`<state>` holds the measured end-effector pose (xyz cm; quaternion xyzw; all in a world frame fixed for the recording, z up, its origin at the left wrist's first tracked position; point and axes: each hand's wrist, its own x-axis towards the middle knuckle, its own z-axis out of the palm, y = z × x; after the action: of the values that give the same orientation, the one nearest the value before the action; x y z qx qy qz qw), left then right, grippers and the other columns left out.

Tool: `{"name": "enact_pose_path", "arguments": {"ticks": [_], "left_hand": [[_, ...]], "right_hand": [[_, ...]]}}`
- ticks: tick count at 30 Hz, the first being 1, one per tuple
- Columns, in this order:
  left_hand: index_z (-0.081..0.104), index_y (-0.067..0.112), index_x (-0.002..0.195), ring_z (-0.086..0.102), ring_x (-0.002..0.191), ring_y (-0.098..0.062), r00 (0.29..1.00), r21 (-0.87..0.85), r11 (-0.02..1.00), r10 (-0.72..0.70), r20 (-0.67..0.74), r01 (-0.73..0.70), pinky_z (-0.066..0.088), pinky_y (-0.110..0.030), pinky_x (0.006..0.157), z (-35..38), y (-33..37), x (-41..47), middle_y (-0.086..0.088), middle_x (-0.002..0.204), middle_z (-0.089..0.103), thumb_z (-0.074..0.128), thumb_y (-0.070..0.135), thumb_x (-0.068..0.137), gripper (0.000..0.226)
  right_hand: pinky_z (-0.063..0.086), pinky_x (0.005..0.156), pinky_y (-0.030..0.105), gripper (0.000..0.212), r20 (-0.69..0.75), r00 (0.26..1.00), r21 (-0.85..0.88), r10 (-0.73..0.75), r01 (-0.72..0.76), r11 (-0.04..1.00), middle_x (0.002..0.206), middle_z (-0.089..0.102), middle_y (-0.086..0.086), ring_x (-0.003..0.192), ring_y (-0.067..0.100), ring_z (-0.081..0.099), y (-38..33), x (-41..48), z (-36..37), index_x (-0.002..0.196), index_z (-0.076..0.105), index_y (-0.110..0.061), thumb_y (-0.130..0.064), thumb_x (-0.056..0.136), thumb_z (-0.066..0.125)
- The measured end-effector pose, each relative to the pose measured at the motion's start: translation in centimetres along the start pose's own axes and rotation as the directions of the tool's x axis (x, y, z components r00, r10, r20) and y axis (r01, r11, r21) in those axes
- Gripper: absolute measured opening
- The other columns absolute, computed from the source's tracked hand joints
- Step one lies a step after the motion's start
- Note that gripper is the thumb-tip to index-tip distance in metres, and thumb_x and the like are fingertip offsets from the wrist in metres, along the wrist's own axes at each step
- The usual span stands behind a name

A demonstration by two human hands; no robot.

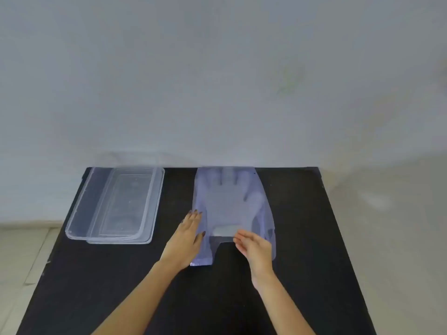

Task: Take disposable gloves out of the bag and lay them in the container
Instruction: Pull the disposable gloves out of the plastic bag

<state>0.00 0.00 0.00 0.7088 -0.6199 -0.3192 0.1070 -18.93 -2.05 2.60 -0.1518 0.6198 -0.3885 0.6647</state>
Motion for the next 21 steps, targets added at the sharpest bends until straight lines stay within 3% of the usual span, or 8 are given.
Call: {"name": "enact_pose_path", "arguments": {"ticks": [2, 4, 7, 8, 10, 12, 17, 21], "left_hand": [[0.004, 0.017, 0.153, 0.001, 0.149, -0.019, 0.998, 0.122, 0.991, 0.053, 0.031, -0.056, 0.000, -0.026, 0.116, 0.8, -0.6, 1.6, -0.001, 0.162, 0.001, 0.032, 0.035, 0.101, 0.062], [0.004, 0.016, 0.153, 0.000, 0.149, -0.023, 0.992, 0.253, 0.961, 0.095, 0.088, -0.115, -0.002, -0.028, 0.114, 1.3, -1.4, 2.7, -0.002, 0.161, -0.003, 0.029, 0.036, 0.101, 0.061], [0.019, 0.014, 0.151, 0.016, 0.146, -0.029, 0.981, 0.435, 0.880, 0.157, 0.113, -0.191, 0.011, -0.038, 0.113, 2.3, -3.1, 4.0, -0.007, 0.159, 0.010, 0.021, 0.046, 0.096, 0.064], [0.015, 0.014, 0.152, 0.012, 0.146, -0.029, 0.981, 0.451, 0.872, 0.148, 0.128, -0.190, 0.010, -0.040, 0.113, 2.4, -3.6, 4.3, -0.008, 0.159, 0.007, 0.017, 0.049, 0.093, 0.068], [-0.004, 0.017, 0.151, -0.008, 0.146, -0.025, 0.974, 0.435, 0.876, 0.146, 0.171, -0.208, 0.000, -0.037, 0.116, 2.9, -4.4, 4.6, -0.004, 0.159, -0.011, 0.013, 0.051, 0.094, 0.069], [-0.014, 0.019, 0.149, -0.015, 0.146, -0.023, 0.976, 0.400, 0.894, 0.152, 0.157, -0.203, -0.004, -0.036, 0.117, 3.4, -4.7, 4.6, -0.002, 0.157, -0.019, 0.021, 0.049, 0.098, 0.069], [-0.015, 0.023, 0.150, -0.016, 0.147, -0.021, 0.976, 0.357, 0.913, 0.154, 0.151, -0.199, -0.009, -0.034, 0.116, 3.8, -5.1, 4.6, -0.001, 0.160, -0.018, 0.028, 0.047, 0.099, 0.071], [-0.016, 0.025, 0.149, -0.016, 0.147, -0.019, 0.974, 0.306, 0.928, 0.173, 0.148, -0.212, -0.008, -0.035, 0.117, 3.8, -5.5, 4.8, 0.001, 0.159, -0.019, 0.030, 0.047, 0.098, 0.072]], "right_hand": [[0.053, 0.087, 0.036, 0.021, -0.050, 0.986, 0.122, 0.161, -0.154, 0.980, 0.104, 0.071, 0.021, 0.096, 0.030, 0.069, 0.5, 1.2, 0.0, 0.110, 0.066, 0.006, 0.004, 0.090, 0.060], [0.053, 0.085, 0.036, 0.028, -0.070, 0.960, 0.226, 0.272, -0.250, 0.941, 0.105, 0.069, 0.023, 0.094, 0.030, 0.069, 0.8, 1.8, 0.1, 0.118, 0.061, 0.010, 0.005, 0.090, 0.059], [0.052, 0.085, 0.037, 0.032, -0.083, 0.937, 0.315, 0.340, -0.299, 0.901, 0.105, 0.068, 0.024, 0.095, 0.031, 0.068, 1.4, 2.2, 0.9, 0.120, 0.058, 0.010, 0.006, 0.089, 0.059], [0.052, 0.087, 0.037, 0.032, -0.088, 0.930, 0.334, 0.358, -0.311, 0.890, 0.107, 0.067, 0.025, 0.098, 0.031, 0.067, 1.4, 2.2, 1.3, 0.121, 0.057, 0.010, 0.006, 0.089, 0.059], [0.052, 0.092, 0.038, 0.032, -0.107, 0.919, 0.350, 0.380, -0.323, 0.879, 0.112, 0.066, 0.025, 0.104, 0.032, 0.065, 1.8, 2.6, 2.1, 0.122, 0.055, 0.010, 0.004, 0.091, 0.058], [0.051, 0.095, 0.039, 0.031, -0.130, 0.913, 0.363, 0.386, -0.319, 0.875, 0.113, 0.065, 0.024, 0.105, 0.031, 0.064, 2.0, 2.8, 2.9, 0.122, 0.054, 0.008, 0.002, 0.093, 0.056], [0.053, 0.093, 0.039, 0.029, -0.197, 0.891, 0.418, 0.409, -0.301, 0.857, 0.094, 0.065, 0.019, 0.094, 0.029, 0.065, 2.5, 3.1, 3.8, 0.123, 0.053, 0.006, 0.000, 0.094, 0.054], [0.053, 0.087, 0.036, 0.030, -0.221, 0.898, 0.413, 0.380, -0.267, 0.871, 0.106, 0.066, 0.019, 0.092, 0.027, 0.067, 2.8, 3.7, 4.7, 0.122, 0.056, 0.000, -0.006, 0.092, 0.060]]}}
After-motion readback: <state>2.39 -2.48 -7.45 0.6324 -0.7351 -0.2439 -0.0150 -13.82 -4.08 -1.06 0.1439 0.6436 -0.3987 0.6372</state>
